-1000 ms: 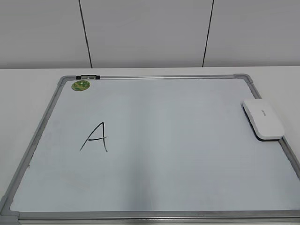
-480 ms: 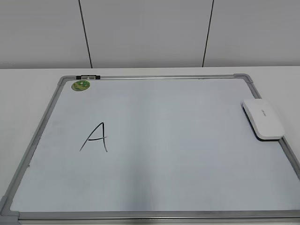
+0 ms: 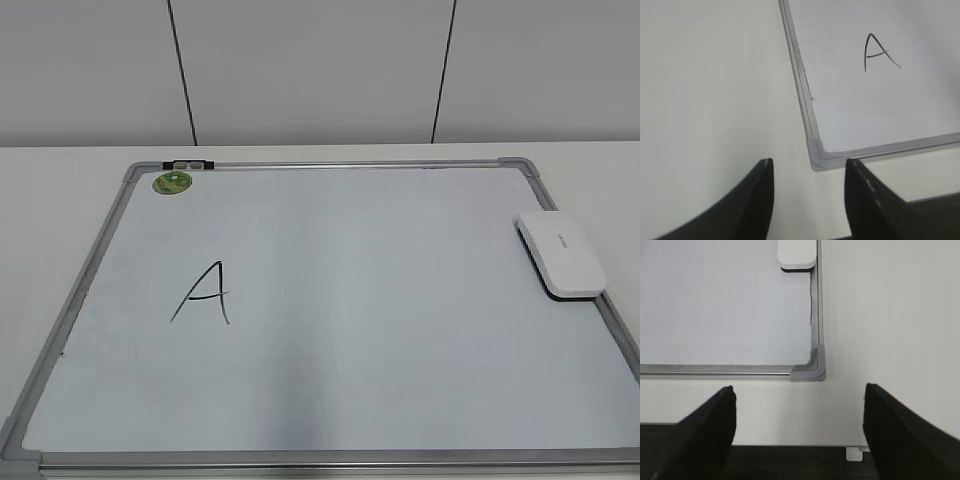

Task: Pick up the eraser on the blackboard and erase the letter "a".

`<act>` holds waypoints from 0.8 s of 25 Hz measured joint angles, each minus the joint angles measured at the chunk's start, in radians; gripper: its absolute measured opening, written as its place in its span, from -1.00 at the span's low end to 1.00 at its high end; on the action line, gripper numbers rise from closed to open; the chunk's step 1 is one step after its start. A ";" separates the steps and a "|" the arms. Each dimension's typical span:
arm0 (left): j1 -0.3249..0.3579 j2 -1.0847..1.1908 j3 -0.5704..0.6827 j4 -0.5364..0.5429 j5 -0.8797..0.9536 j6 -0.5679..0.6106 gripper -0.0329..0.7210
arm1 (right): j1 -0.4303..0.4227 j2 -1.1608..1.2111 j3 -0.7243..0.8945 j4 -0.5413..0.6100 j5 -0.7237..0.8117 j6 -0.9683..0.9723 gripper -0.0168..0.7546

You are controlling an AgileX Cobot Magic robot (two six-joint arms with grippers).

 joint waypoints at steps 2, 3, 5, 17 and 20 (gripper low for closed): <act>0.008 -0.049 0.000 0.000 0.000 0.000 -0.02 | -0.006 -0.022 0.000 0.000 0.000 0.000 0.57; 0.012 -0.074 0.000 0.000 0.000 0.000 -0.02 | -0.006 -0.033 0.000 0.000 0.000 0.000 0.57; 0.021 -0.111 0.000 0.000 0.002 0.000 -0.02 | -0.006 -0.053 0.000 0.000 0.000 0.000 0.57; 0.026 -0.113 0.000 0.000 0.005 0.000 -0.08 | -0.008 -0.169 0.000 0.001 0.002 0.001 0.56; 0.026 -0.113 0.000 0.000 0.005 0.000 -0.08 | -0.008 -0.169 0.000 0.001 0.002 0.001 0.56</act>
